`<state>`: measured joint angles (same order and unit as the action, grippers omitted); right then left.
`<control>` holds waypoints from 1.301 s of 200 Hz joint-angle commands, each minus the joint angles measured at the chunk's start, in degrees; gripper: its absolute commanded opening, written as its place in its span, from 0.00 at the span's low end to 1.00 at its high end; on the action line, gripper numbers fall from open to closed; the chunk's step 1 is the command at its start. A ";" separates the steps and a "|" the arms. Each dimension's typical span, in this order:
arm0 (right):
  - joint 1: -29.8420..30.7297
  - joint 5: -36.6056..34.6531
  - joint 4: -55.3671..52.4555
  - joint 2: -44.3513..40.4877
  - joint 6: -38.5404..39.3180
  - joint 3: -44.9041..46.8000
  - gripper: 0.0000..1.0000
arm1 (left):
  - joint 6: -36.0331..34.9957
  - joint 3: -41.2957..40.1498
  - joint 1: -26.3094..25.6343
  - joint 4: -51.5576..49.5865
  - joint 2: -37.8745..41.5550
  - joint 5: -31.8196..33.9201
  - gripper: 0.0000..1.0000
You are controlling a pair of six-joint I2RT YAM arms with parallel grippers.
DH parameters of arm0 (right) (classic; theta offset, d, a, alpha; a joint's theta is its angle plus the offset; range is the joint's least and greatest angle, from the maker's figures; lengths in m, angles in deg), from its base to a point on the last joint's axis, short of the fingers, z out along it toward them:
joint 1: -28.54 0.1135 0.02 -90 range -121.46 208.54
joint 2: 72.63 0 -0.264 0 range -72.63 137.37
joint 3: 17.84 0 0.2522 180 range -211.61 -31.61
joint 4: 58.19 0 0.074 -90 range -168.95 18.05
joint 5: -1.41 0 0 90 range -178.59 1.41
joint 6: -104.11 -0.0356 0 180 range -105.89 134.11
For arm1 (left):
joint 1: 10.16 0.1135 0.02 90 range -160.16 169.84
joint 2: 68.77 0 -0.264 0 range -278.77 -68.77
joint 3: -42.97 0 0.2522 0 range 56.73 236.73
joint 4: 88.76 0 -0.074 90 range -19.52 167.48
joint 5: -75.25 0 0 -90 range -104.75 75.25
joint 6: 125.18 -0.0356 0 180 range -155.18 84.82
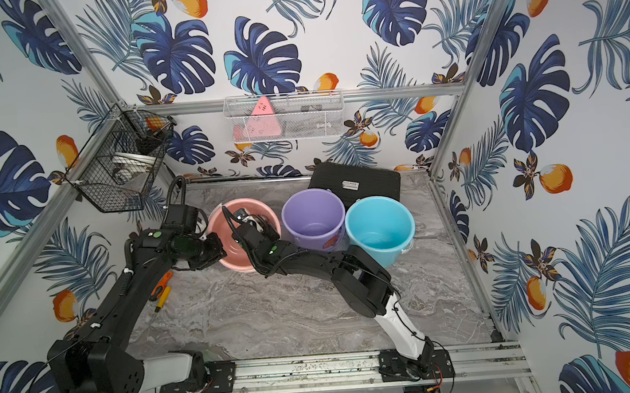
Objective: Wipe the inside of the bucket with a cloth
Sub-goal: Wipe the dirt from the inside of the bucket.
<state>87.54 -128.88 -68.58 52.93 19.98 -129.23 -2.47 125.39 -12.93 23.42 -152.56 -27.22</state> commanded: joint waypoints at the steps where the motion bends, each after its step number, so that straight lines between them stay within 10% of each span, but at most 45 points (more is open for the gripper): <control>1: 1.06 4.01 10.92 -0.79 4.54 1.64 0.00 | -2.60 0.20 -0.22 1.46 -0.14 -3.63 0.00; 191: -2.84 -14.85 -3.32 7.06 3.04 -5.23 0.00 | -0.42 0.98 -0.75 1.02 2.31 -1.55 0.00; 260: -2.84 6.90 -24.62 1.46 -13.73 -5.87 0.00 | 1.21 1.47 -0.75 3.38 1.37 1.92 0.00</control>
<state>85.36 -133.21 -81.95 56.88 14.62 -135.81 -2.74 125.90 -14.00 23.88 -150.81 -30.12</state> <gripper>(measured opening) 0.066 0.159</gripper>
